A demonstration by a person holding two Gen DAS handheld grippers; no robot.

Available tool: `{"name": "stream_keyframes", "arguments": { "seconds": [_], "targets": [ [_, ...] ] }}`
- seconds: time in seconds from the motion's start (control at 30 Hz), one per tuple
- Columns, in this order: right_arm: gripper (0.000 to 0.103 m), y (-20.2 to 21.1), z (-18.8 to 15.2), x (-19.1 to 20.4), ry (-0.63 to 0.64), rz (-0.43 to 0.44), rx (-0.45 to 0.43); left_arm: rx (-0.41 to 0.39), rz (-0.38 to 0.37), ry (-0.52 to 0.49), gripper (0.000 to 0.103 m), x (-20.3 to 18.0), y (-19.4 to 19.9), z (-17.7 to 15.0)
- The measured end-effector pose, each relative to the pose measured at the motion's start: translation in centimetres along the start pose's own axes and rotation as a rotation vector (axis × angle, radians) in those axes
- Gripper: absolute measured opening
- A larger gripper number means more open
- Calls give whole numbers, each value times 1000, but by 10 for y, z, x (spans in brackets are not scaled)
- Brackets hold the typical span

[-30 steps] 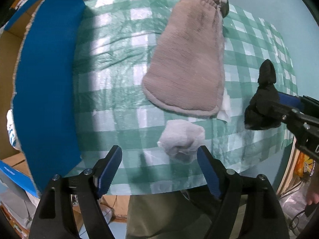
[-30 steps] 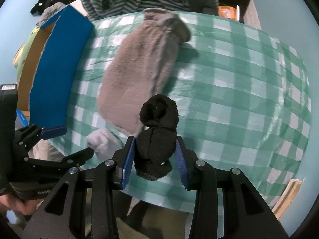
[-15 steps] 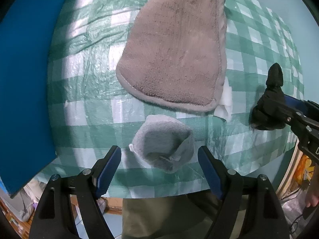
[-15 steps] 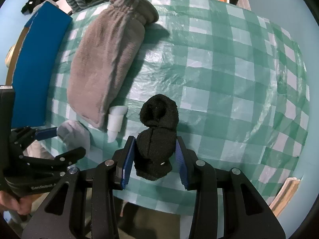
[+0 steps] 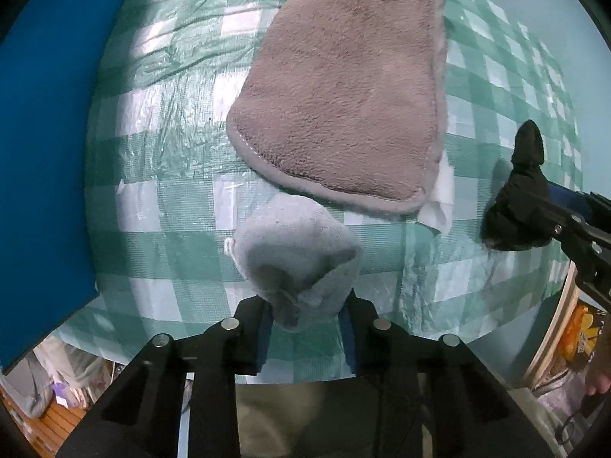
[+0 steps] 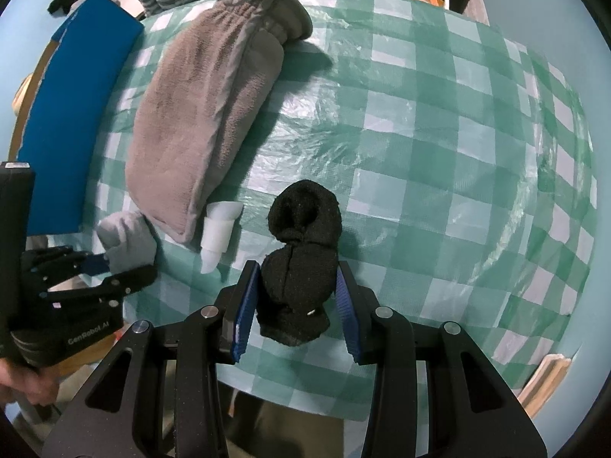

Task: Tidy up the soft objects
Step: 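Grasp the grey sock with the left gripper and lift it, then carry the grey sock and black sock over the cardboard box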

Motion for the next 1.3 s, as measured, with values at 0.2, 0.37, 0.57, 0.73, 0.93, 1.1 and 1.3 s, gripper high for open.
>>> {"name": "stream_keyframes", "arguments": {
  "seconds": [0.2,0.37,0.57,0.73,0.93,1.1,1.3],
  "targets": [
    [39,10,6,5,14,8,-18,-41,20,-37,27,7,23,-1],
    [39,26,11,12,31,15,-43,-86,49,-67,27,0,49,0],
    [39,45,18,24,54,16,-76,-135,79,-80,27,7,76,0],
    [39,60,20,34,61,24,-101,-166,91,-81,27,12,105,7],
    [39,80,26,48,76,35,-140,-201,96,-77,27,20,128,12],
    [39,95,32,64,89,56,-171,-228,118,-82,27,28,147,21],
    [39,106,40,88,116,69,-198,-258,123,-67,27,41,165,23]
  ]
}}
Point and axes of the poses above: each gripper's, at about its wrist camera, not at the fingertips, and y roughly against the way its jaws point, x to its left, z to its top, the point moved 10 cm from there along -y, roughly the way its jaws point, and after that the axes turned 11 degrees about -y, right-handed, at the moved point
